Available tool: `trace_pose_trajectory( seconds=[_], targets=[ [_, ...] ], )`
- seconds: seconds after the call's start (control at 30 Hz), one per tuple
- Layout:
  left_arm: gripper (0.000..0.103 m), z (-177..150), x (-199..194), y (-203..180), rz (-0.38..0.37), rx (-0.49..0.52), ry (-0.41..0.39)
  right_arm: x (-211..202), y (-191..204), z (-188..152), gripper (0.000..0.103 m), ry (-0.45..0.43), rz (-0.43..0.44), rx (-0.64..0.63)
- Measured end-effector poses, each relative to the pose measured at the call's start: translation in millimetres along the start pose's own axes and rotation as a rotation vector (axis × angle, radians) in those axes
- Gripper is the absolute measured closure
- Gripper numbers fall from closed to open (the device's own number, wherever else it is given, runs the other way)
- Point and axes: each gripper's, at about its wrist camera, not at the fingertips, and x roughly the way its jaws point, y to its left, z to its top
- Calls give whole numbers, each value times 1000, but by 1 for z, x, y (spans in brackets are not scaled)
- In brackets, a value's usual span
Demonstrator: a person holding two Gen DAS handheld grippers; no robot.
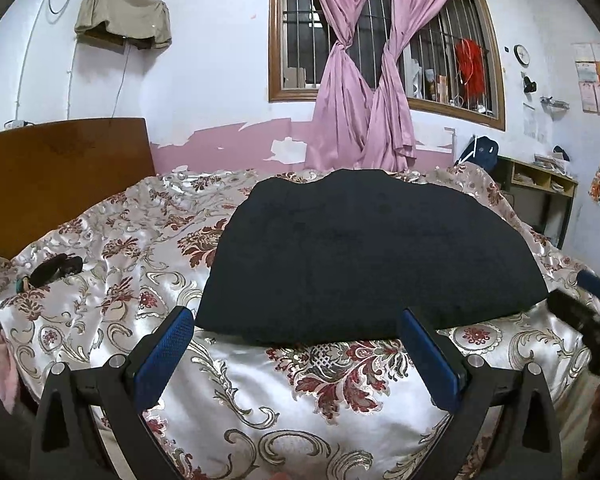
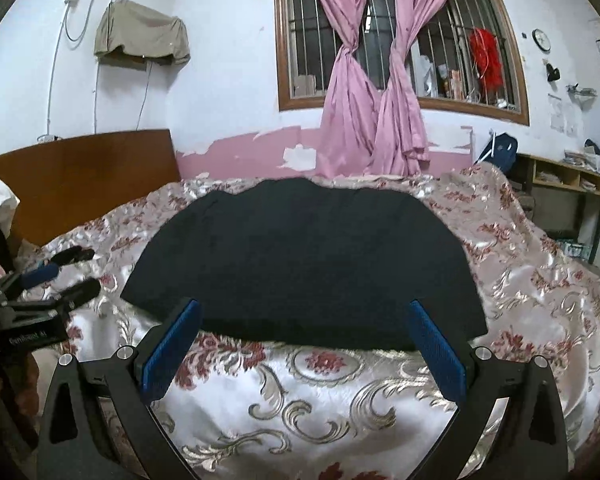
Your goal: Fold large clothes
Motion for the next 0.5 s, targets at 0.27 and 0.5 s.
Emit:
trace_pose_trajectory(
  seconds=[0.27, 0.5],
  targets=[
    [0, -8, 3, -3, -1, 12, 21, 12, -5, -8, 2, 57, -6, 13],
    [0, -10, 3, -5, -1, 19, 27, 15, -5, -11, 2, 69, -5, 10]
  ],
)
